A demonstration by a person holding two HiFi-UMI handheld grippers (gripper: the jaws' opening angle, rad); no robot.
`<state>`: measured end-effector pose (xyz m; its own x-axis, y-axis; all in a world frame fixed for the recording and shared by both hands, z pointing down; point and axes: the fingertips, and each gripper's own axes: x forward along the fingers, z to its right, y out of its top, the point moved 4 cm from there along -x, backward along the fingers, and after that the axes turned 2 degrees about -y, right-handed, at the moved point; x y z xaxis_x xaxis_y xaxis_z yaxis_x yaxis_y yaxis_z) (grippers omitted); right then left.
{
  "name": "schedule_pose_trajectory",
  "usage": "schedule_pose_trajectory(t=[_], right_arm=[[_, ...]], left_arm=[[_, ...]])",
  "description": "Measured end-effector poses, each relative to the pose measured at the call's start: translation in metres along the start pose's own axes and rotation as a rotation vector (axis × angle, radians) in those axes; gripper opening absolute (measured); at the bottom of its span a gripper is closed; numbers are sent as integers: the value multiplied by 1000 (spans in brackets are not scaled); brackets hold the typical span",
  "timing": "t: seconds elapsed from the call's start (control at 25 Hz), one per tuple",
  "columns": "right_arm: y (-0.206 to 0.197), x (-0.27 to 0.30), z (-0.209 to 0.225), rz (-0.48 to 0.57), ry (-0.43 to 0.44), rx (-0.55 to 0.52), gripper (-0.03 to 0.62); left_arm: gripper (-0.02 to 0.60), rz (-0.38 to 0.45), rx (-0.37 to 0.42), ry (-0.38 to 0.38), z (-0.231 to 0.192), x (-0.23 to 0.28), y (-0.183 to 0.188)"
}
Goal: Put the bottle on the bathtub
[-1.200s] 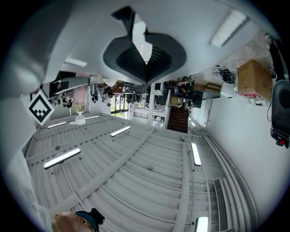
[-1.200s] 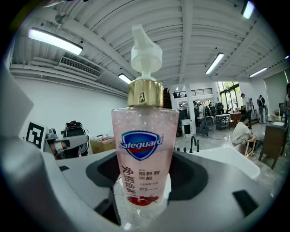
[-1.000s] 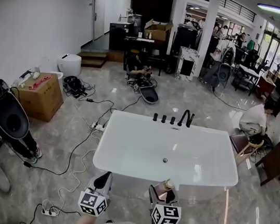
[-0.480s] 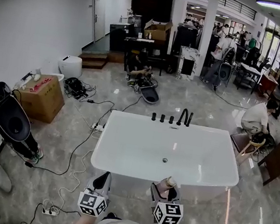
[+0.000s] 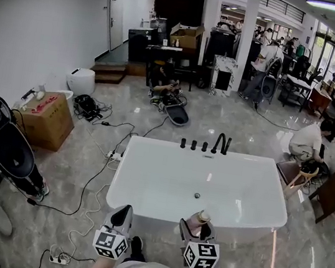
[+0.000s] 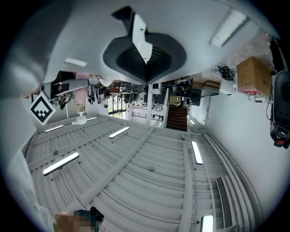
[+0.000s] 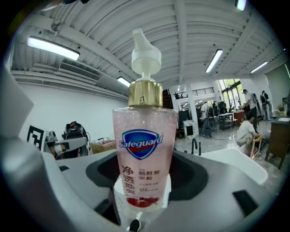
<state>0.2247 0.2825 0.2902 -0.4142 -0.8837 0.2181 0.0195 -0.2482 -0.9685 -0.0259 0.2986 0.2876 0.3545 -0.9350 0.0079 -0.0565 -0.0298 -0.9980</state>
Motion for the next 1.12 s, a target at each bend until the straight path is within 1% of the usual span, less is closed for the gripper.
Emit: schedule_pose_trajectory(t=[0.2, 0.44, 0.76, 0.96, 1.12], right_arm=[[7, 59, -2, 4, -15, -2, 308], [29, 146, -17, 5, -29, -7, 308], [58, 252, -42, 33, -43, -17, 308], [66, 297, -55, 20, -47, -24, 308], [73, 317, -57, 14, -50, -41, 308]], left_arm=[[9, -11, -10, -17, -45, 44, -6], [9, -21, -16, -42, -120, 106, 0], [9, -21, 10, -107, -210, 181, 13], [8, -21, -7, -114, -253, 209, 13], [9, -23, -17, -117, -267, 223, 13]])
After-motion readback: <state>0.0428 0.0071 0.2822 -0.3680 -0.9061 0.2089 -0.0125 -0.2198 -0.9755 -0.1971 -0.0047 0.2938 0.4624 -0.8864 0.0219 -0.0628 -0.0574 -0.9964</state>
